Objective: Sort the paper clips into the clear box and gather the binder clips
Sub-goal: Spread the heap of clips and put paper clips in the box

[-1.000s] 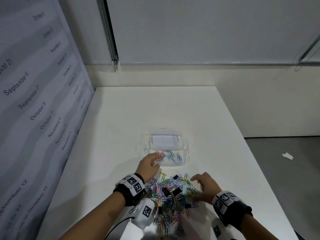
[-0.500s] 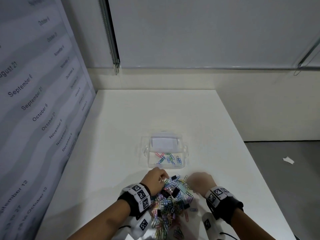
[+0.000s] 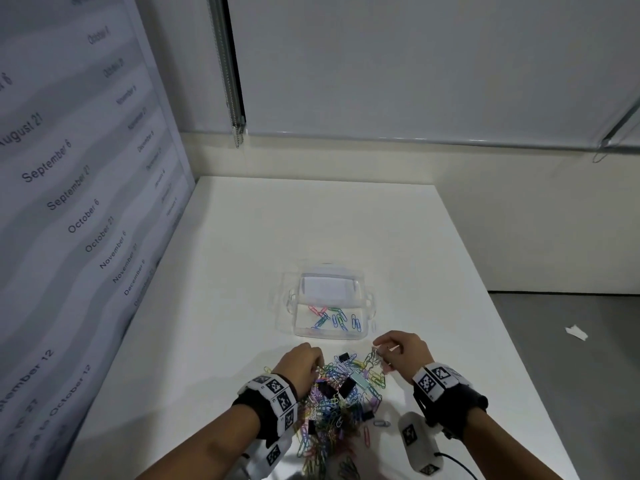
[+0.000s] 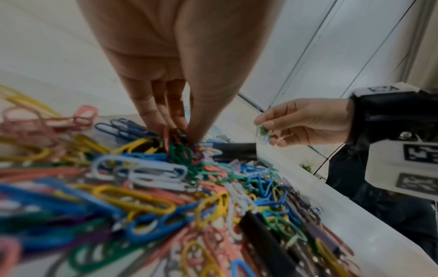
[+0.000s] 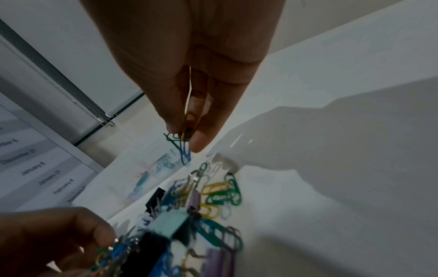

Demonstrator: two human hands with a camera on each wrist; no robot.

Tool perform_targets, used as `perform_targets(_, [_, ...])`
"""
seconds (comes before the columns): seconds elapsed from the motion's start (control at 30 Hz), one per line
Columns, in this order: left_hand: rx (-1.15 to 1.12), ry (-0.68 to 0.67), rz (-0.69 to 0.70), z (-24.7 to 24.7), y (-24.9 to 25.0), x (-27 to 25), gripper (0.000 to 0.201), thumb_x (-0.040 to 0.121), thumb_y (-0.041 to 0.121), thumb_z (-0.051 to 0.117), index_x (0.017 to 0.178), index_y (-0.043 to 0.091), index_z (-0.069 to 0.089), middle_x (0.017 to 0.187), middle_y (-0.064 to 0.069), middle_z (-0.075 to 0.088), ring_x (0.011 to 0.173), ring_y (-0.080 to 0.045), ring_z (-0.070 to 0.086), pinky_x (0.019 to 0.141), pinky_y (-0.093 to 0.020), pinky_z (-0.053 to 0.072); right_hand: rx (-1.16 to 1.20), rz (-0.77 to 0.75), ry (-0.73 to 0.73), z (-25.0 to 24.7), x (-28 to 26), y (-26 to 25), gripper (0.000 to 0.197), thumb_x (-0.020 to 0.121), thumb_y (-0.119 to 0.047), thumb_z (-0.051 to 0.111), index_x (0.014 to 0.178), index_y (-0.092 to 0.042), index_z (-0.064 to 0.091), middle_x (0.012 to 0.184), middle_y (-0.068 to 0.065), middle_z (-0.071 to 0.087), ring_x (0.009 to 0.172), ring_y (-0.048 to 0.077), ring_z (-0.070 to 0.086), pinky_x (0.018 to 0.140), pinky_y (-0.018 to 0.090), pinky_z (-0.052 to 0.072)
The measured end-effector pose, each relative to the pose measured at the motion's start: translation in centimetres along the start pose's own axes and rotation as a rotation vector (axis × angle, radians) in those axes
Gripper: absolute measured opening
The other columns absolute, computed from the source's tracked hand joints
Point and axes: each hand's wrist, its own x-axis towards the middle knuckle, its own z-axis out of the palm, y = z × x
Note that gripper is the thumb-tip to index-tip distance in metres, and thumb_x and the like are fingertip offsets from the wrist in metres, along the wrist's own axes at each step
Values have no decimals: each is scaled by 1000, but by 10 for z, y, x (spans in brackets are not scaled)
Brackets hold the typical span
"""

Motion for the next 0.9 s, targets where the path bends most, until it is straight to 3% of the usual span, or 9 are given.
perform_targets(0.13, [-56, 15, -7, -5, -2, -3, 23, 85, 2, 48, 99, 9, 64, 90, 3, 51, 100, -25, 61, 86, -28, 44, 52, -13, -37, -2, 14, -20, 28, 83, 0, 61, 69, -24, 67, 68, 6, 70, 48, 6, 62, 59, 16, 55])
perform_targets(0.3, [-244, 103, -58, -13, -2, -8, 15, 86, 7, 54, 92, 9, 68, 93, -4, 64, 84, -17, 61, 78, -22, 47, 137, -84, -17, -1, 34, -55, 40, 79, 12, 41, 67, -16, 67, 72, 13, 69, 59, 19, 64, 62, 19, 57])
perform_targets(0.4, [-372, 166, -66, -21, 1, -5, 12, 86, 5, 55, 86, 10, 66, 95, -5, 64, 84, -14, 59, 66, -6, 44, 120, -118, -20, 0, 43, -65, 40, 80, 11, 42, 66, -18, 66, 75, 14, 69, 72, 27, 67, 76, 33, 59])
perform_targets(0.47, [-438, 195, -92, -28, 5, -3, 12, 88, 5, 55, 87, 10, 65, 95, -5, 64, 85, -11, 57, 65, -2, 41, 43, -125, -26, 0, 47, -64, 36, 81, 8, 49, 67, -21, 66, 76, 8, 69, 68, 22, 67, 71, 25, 58])
perform_targets(0.53, [-499, 222, -114, -35, 6, 1, 12, 88, 6, 58, 93, 8, 68, 94, -3, 67, 84, -9, 58, 73, -10, 45, -47, -137, -24, -1, 46, -62, 30, 83, 0, 53, 70, -24, 65, 73, 0, 66, 57, 13, 62, 56, 8, 49])
perform_targets(0.6, [-535, 219, -121, -41, 4, 6, 12, 87, 5, 59, 94, 8, 68, 85, 1, 65, 76, -7, 58, 72, -14, 48, -122, -153, -16, -2, 39, -57, 28, 83, -5, 53, 70, -27, 64, 71, -6, 64, 51, 6, 56, 50, 5, 43])
perform_targets(0.73, [-587, 233, -129, -52, 3, 20, 11, 90, 4, 55, 93, 11, 64, 82, -3, 63, 62, -8, 58, 57, -11, 51, -210, -155, -129, 3, 20, -41, 32, 81, -5, 53, 65, -32, 60, 75, -7, 66, 62, 7, 60, 62, 15, 49])
perform_targets(0.83, [-618, 277, -154, -57, 4, 33, 17, 92, 6, 53, 102, 4, 66, 88, -9, 64, 58, -11, 58, 53, -11, 51, -338, -183, -207, 12, 10, -29, 28, 79, -4, 51, 85, -23, 70, 96, 1, 72, 90, 13, 65, 83, 24, 53])
perform_targets(0.9, [-627, 271, -162, -60, 6, 38, 24, 94, 6, 49, 110, -1, 66, 91, -12, 65, 63, -12, 60, 62, -14, 55, -393, -203, -237, 20, 6, -23, 28, 81, -8, 55, 103, -18, 68, 112, 1, 67, 104, 13, 60, 95, 23, 47])
